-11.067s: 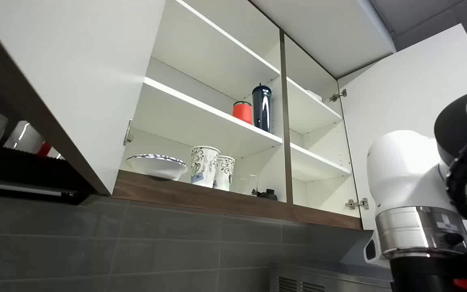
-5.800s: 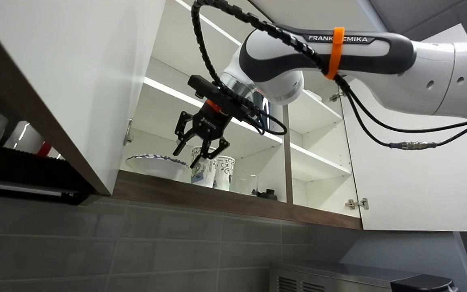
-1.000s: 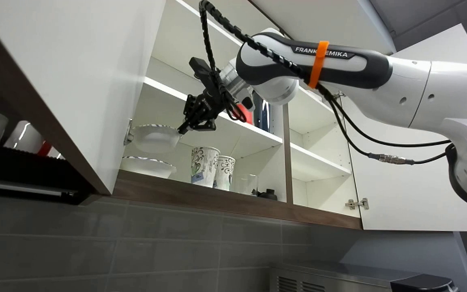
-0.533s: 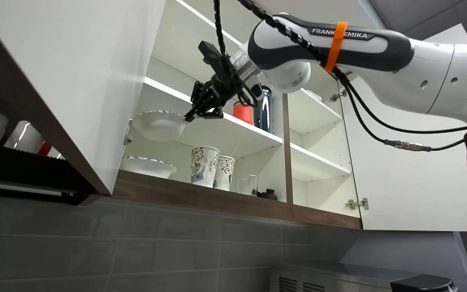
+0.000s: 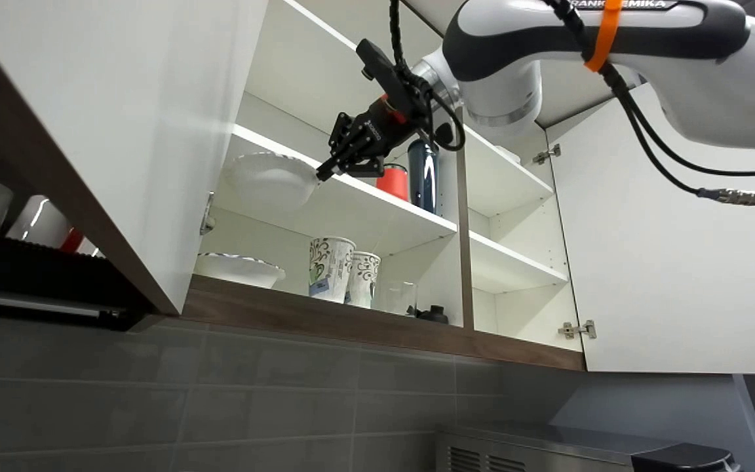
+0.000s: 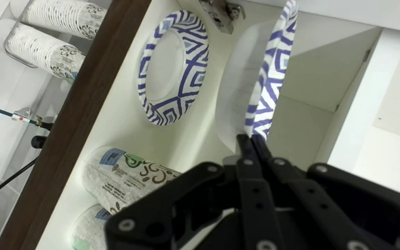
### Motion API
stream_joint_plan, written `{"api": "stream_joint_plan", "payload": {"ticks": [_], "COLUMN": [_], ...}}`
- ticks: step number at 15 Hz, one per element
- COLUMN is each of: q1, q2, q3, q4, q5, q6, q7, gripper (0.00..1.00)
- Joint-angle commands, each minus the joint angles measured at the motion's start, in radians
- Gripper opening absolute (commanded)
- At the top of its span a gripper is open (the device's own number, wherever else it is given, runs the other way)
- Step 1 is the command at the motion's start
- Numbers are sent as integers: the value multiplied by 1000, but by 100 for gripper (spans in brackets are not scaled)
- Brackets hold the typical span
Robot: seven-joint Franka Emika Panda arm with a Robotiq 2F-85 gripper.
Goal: Individually move the paper bowls to the counter
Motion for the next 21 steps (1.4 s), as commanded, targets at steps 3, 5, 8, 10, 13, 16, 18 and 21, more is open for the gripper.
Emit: {"api": "stream_joint_plan", "payload": {"ticks": [3, 5, 8, 10, 13, 16, 18, 21], "q1": [-19, 2, 45, 54, 60, 62, 65, 26], "q2": [-241, -310, -403, -451, -515, -563, -584, -553], "q3": [-69, -107, -163, -181, -208, -231, -248, -228], "q4": [-332, -424, -566, -639, -756, -852, -906, -883], "q5": [231, 310, 426, 498, 567, 626, 653, 648], "q6": [77, 84, 71, 55, 47, 46, 38, 39], "q7": [-213, -346, -537, -668, -837, -980, -1068, -1064], "gripper": [1, 1, 1, 1, 1, 1, 1, 3]}}
